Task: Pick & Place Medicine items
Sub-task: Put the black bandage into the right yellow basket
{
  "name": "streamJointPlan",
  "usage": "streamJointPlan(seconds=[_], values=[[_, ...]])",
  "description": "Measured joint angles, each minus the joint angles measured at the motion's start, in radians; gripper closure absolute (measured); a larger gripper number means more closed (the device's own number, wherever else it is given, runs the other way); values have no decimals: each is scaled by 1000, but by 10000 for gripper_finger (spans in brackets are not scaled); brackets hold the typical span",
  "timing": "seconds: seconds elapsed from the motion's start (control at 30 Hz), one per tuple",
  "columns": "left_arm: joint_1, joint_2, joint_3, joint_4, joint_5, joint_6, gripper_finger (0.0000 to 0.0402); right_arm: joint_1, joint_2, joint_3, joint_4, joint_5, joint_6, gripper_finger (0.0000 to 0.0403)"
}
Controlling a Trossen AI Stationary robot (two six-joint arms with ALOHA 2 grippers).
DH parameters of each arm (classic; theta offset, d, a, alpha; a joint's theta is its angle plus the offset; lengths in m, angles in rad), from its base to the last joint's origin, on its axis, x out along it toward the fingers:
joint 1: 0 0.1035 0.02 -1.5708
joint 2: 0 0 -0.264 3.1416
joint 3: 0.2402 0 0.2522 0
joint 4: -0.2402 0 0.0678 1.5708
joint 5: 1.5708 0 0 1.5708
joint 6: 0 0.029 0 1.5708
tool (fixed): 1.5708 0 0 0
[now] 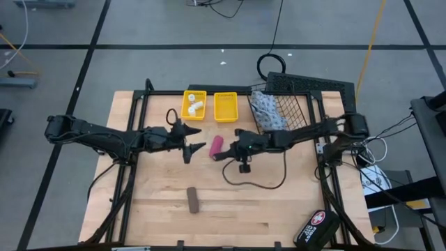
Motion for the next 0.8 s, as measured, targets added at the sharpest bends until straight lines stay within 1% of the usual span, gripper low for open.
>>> streamJointPlan(seconds=[0.13, 0.23, 0.33, 0.57, 0.7, 0.8], values=[[-46, 64, 4, 88, 9, 195, 94, -7, -66, -2, -17, 70, 51, 352], [-61, 131, 26, 115, 8, 284, 94, -7, -85, -1, -21, 104, 51, 344], [-56, 209, 69, 124, 5, 309, 94, -5, -83, -2, -22, 100, 62, 338], [-49, 370, 163, 122, 9, 368, 94, -3, -83, -1, -6, 100, 77, 348], [-41, 417, 198, 121, -16, 372, 94, 0, -83, -1, -2, 100, 77, 346], [-27, 420, 209, 119, -21, 352, 97, 7, -83, -1, -3, 100, 77, 347]])
